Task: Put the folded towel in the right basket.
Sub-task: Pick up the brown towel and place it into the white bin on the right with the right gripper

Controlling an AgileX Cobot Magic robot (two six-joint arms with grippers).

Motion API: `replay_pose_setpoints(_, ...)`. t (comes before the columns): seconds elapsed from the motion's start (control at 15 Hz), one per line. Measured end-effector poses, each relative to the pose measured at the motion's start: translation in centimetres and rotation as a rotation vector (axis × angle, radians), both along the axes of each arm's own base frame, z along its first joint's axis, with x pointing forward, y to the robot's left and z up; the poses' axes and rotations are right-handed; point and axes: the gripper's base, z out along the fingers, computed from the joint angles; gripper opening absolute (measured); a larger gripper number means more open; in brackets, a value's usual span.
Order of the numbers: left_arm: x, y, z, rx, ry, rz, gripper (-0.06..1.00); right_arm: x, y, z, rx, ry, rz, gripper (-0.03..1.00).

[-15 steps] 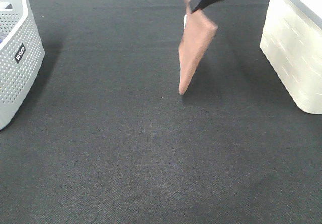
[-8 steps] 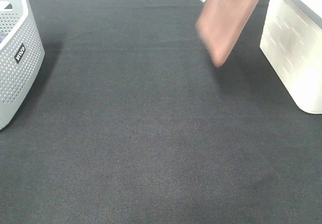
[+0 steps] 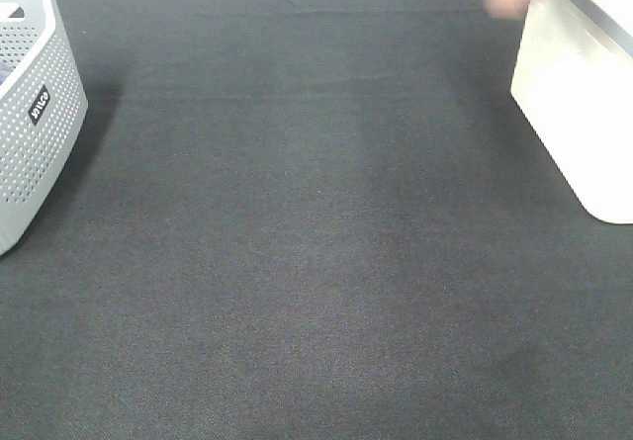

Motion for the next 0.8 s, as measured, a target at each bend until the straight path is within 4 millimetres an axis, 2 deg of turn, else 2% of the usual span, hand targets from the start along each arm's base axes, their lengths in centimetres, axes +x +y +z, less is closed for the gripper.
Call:
replay_pose_setpoints(0.2,0.0,0.0,0.0,0.0,0.0,0.0,0.87,-0.3,-6.3,-0.3,0.084,0.007,-0.097,0.0)
replay_pose_setpoints(0.27,0.0,0.0,0.0,0.0,0.0,0.0,0.87,-0.3,-6.3,-0.3,0.084,0.007,-0.097,0.0)
replay_pose_setpoints(0.33,0.0,0.0,0.0,0.0,0.0,0.0,0.87,-0.4,-9.4,-1.7,0.111,0.047,-0.142,0.0)
replay_pose_setpoints(0.4,0.0,0.0,0.0,0.0,0.0,0.0,0.87,-0.4,-9.4,-1.7,0.111,0.047,-0.142,0.0)
replay_pose_setpoints(0.47,0.0,0.0,0.0,0.0,0.0,0.0,0.87,-0.3,-10.6,-2.6,0.127,0.074,-0.162,0.0)
replay_pose_setpoints(0.53,0.0,0.0,0.0,0.0,0.0,0.0,0.87,0.1,-12.0,-4.3,0.139,0.12,-0.183,0.0)
replay_pose_setpoints(0.8,0.0,0.0,0.0,0.0,0.0,0.0,0.87,2.6,-12.9,-9.8,0.172,0.254,-0.189,0.0)
